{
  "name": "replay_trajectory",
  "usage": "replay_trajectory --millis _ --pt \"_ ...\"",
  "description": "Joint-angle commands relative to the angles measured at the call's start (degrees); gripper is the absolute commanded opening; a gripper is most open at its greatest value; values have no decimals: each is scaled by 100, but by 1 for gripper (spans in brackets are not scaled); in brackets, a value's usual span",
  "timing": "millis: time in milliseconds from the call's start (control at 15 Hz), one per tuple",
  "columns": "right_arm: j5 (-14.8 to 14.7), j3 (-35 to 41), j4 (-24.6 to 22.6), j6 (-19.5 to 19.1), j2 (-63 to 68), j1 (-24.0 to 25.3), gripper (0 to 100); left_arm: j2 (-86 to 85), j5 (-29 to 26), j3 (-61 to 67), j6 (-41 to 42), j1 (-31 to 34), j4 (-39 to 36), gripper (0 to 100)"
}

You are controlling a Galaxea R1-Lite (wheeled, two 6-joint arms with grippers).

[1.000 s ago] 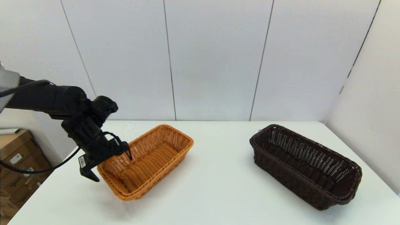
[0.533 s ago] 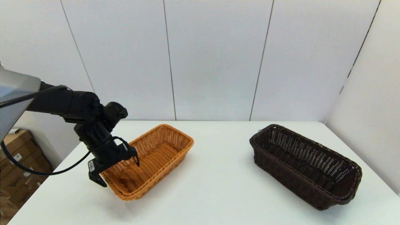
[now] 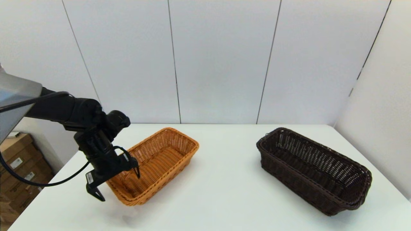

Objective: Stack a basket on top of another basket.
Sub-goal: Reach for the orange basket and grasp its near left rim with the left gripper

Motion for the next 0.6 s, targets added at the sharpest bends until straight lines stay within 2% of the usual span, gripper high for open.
replay_trajectory --millis 67,533,600 --pt "0 0 -5 5 7 0 100 189 -48 217 -21 8 -180 100" --pt "0 0 -5 5 7 0 100 655 -215 305 14 -1 -602 100" --pt "0 0 -5 5 7 0 100 646 -223 305 14 -1 -602 0"
